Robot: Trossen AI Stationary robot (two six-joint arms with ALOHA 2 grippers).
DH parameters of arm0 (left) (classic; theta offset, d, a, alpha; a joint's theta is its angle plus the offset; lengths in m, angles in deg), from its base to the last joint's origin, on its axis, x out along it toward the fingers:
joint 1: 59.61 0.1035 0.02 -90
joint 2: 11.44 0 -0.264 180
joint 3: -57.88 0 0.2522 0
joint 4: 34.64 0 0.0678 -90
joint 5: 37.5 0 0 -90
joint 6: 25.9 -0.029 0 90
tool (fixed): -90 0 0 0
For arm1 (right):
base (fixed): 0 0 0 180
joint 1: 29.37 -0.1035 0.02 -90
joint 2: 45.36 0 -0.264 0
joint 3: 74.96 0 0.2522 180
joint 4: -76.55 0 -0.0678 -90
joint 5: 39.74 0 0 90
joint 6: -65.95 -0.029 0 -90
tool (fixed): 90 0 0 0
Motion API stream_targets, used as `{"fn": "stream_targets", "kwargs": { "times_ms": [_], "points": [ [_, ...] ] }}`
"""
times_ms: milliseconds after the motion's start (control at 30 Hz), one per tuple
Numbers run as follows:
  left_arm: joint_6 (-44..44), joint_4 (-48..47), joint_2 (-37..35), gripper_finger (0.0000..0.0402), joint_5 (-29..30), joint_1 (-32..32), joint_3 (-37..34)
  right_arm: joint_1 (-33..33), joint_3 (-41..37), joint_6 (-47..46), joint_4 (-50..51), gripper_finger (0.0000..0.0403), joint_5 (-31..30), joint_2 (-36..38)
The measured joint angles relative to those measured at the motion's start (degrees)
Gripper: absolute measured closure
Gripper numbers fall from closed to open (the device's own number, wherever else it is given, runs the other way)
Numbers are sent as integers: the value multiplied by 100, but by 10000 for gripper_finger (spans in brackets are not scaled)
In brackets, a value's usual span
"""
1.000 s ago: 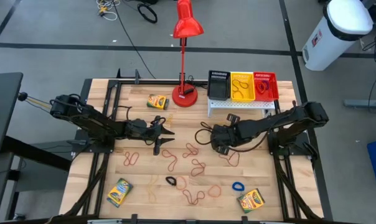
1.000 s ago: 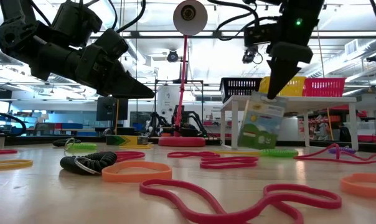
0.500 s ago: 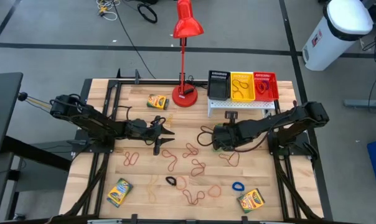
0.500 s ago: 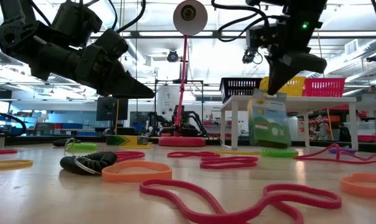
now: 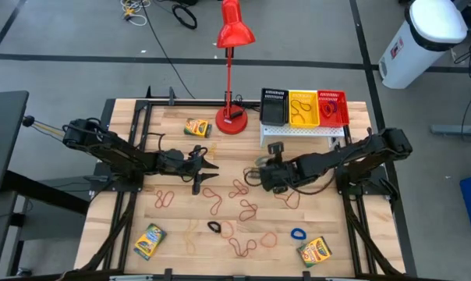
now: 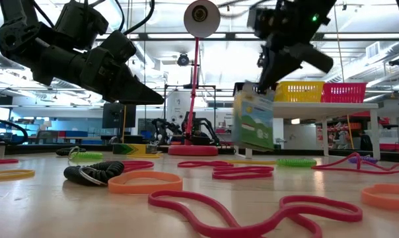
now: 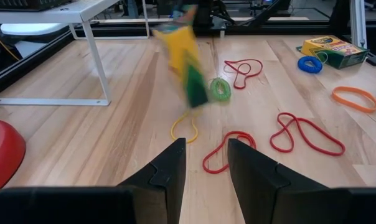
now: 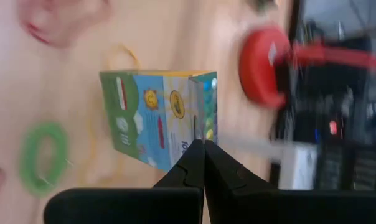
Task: Pick & Place Office Desk Supplies
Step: Put the crayon box into the black bin
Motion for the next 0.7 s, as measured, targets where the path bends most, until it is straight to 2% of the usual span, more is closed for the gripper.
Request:
{"fn": "stream_targets", "kwargs": {
  "times_ms": [167, 367, 700],
  "points": [
    [-1, 0, 0, 276, 2, 1, 0, -425, 0, 620, -473, 401, 467, -2],
    [-1, 0, 1, 276, 2, -1, 0, -984, -41, 696, -502, 401, 470, -52],
    [-1, 0, 0, 276, 0, -1, 0, -1342, -450, 1303, -1161, 401, -663, -96]
  ]
}}
